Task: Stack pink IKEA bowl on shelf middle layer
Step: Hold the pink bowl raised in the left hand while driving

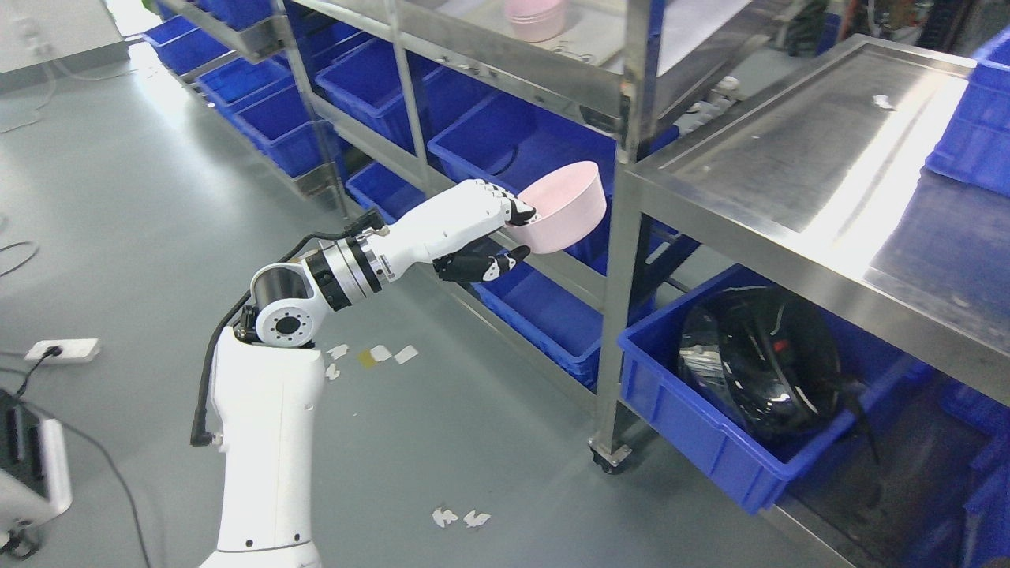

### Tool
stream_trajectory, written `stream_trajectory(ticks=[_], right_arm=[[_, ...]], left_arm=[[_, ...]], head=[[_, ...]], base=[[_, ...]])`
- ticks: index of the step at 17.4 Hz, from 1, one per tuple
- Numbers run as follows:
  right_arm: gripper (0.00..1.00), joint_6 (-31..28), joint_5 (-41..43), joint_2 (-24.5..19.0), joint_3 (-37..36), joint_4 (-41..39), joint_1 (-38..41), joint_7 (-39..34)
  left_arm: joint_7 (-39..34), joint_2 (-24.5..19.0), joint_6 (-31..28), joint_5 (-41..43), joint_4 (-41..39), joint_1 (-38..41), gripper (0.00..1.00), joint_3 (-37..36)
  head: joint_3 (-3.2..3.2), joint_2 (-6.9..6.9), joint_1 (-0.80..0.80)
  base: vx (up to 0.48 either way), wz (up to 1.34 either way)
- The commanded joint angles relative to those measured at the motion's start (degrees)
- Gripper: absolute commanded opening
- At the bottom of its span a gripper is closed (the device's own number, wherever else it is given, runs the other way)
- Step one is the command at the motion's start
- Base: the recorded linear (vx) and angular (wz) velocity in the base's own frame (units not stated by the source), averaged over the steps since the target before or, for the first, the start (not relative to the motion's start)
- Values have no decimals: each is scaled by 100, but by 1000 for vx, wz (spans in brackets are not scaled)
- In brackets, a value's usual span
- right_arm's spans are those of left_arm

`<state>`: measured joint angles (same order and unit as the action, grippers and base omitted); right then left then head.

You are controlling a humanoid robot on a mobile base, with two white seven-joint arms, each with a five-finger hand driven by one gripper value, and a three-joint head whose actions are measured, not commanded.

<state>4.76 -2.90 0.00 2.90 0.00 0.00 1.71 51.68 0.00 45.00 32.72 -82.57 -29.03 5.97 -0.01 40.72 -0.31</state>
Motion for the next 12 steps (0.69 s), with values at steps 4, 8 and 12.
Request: stream_trajectory(ticks=[4,8,12], right_arm=[[100,-2,0,100,0,-100,123,-21],[100,-2,0,100,0,-100,123,-21],[100,-2,0,100,0,-100,123,-21]], left_arm=[[-1,-100,0,-20,-40,90,0,70],[-1,-100,0,-11,-40,90,0,79],[-1,-100,0,-11,-31,99,0,36]], head=[[0,0,0],[0,0,0],[0,0,0]], base=[[-35,649],[-1,451],[27,578]])
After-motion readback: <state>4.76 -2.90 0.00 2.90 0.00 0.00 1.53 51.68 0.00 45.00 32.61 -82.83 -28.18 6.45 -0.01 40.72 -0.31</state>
